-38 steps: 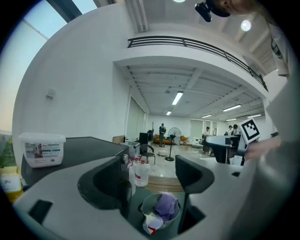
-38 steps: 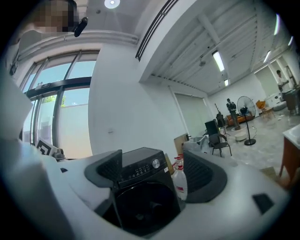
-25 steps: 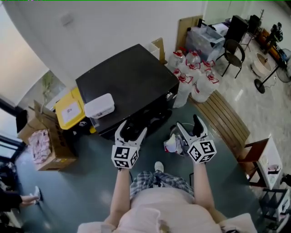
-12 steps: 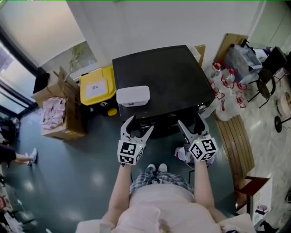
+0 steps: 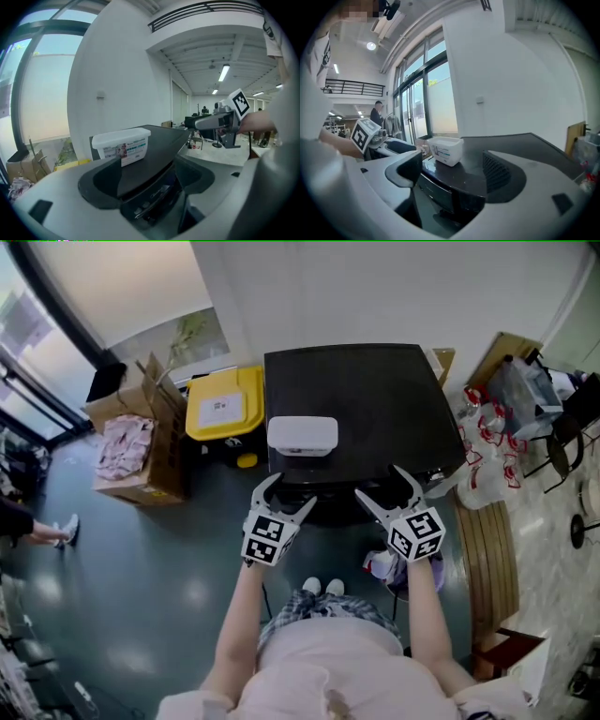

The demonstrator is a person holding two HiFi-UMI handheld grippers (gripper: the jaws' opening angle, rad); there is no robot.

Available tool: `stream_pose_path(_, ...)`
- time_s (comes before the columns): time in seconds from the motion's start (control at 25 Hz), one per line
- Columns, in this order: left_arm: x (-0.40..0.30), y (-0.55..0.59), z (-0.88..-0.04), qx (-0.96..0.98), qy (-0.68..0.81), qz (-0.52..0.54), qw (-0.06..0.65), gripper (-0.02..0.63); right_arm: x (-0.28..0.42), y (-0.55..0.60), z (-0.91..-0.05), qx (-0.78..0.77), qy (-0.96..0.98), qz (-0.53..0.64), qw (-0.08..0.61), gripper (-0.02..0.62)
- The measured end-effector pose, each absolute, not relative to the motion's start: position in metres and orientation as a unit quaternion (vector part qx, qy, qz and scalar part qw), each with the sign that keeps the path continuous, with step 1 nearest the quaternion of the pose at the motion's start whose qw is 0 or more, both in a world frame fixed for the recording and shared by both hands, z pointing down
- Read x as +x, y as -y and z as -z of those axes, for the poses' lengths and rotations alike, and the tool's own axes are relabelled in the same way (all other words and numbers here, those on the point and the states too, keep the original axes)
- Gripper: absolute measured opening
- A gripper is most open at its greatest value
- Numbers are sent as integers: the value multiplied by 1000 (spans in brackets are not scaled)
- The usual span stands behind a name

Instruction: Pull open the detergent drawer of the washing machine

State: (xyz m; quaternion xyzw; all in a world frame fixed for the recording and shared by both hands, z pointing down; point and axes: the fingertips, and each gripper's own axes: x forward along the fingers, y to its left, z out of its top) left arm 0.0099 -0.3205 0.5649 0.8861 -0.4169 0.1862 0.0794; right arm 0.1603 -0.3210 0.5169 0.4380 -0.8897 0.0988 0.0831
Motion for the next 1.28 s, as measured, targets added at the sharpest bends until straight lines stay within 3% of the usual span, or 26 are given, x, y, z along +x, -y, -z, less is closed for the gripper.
stream_pose_path(0.4,15,324,-605,888,309,-329,90,350,91,321,-569,236,930,-51,278,392)
stream_pose_path(0.72,26,311,-634,880,208,-419,79,348,62,305,-612,108,916,-20,387,372)
stream_pose_path(1.28,26,305,-660,860,152,-483,61,347,60,296,-659,49,866,39,495,321)
